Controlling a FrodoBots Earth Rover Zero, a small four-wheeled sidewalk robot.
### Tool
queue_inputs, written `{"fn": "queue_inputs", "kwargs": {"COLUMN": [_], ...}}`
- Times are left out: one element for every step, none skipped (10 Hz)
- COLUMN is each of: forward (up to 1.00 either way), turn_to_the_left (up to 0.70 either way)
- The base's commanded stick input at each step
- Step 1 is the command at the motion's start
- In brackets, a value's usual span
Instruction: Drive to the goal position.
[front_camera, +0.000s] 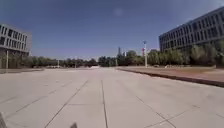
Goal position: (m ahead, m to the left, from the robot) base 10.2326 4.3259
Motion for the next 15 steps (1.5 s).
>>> {"fn": "queue_inputs", "kwargs": {"forward": [0.7,0.7,0.7,0.7,0.7,0.7,0.7,0.7,0.7,0.7,0.7,0.7,0.7,0.7,0.7], "turn_to_the_left": [0.0,0.0,0.0,0.0,0.0,0.0,0.0,0.0,0.0,0.0,0.0,0.0,0.0,0.0,0.0]}}
